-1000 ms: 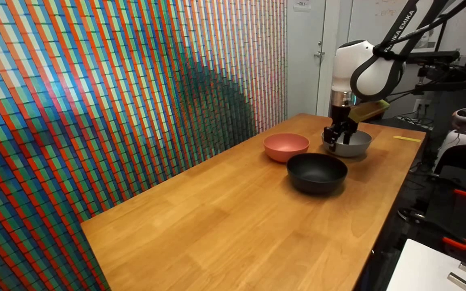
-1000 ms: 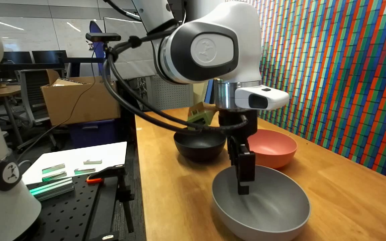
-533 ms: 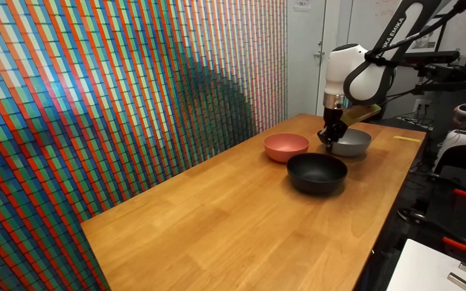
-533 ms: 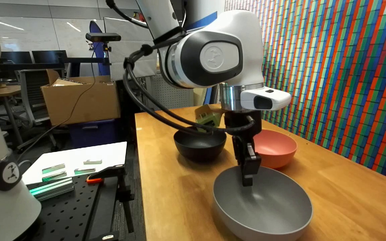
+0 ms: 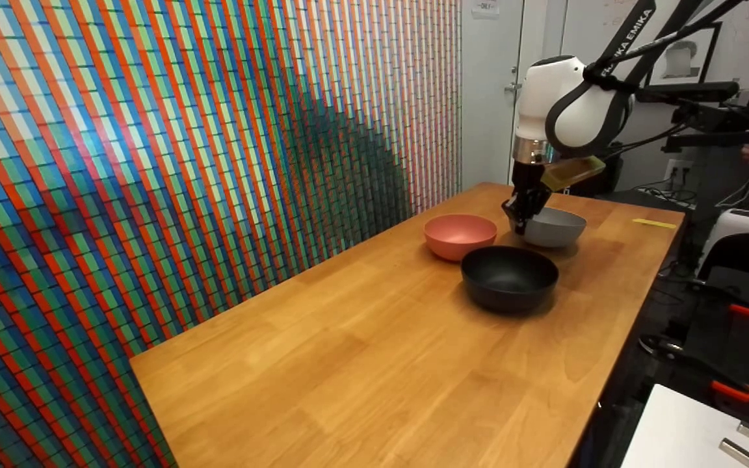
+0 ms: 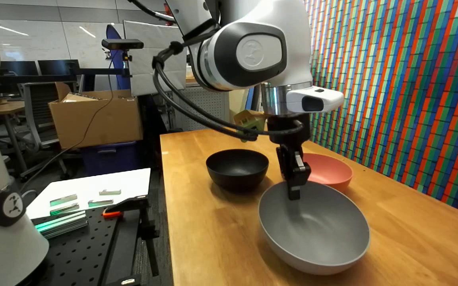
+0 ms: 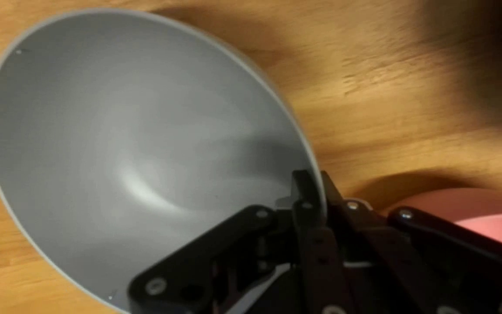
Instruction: Get the black, gray and peach-colored bowls from the table and stack them together
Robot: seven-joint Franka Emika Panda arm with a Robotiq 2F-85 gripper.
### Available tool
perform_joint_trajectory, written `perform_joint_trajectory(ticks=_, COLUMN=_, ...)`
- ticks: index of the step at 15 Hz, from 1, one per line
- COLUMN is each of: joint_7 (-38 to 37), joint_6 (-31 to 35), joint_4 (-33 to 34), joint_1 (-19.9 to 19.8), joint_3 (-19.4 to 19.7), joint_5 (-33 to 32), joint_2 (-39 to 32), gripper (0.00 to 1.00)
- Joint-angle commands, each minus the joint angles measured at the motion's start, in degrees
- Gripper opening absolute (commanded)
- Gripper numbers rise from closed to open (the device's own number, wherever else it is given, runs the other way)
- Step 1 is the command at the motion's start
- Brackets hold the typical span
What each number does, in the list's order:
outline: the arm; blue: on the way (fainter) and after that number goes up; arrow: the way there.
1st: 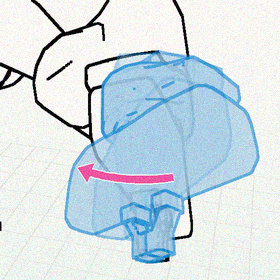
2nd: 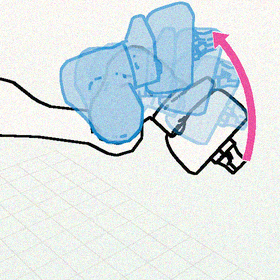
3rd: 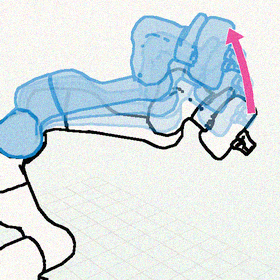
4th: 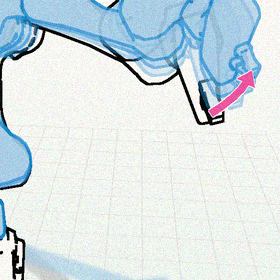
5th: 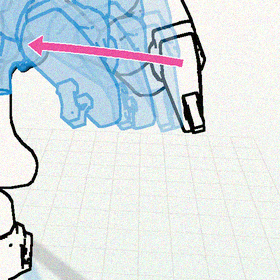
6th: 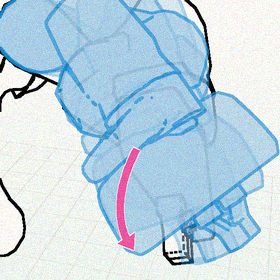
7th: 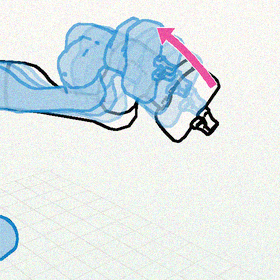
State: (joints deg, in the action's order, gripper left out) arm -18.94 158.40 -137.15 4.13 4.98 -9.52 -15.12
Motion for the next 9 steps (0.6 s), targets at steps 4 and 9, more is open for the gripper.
perform_joint_trajectory(ticks=4, joint_7=12.5, joint_6=-11.7, joint_4=0.0, joint_1=-0.4, joint_3=-9.2, joint_5=16.0, joint_2=13.0, gripper=0.02)
perform_joint_trajectory(ticks=9, joint_7=15.2, joint_6=-19.5, joint_4=3.0, joint_1=2.8, joint_3=-12.6, joint_5=22.8, joint_2=18.3, gripper=0.02)
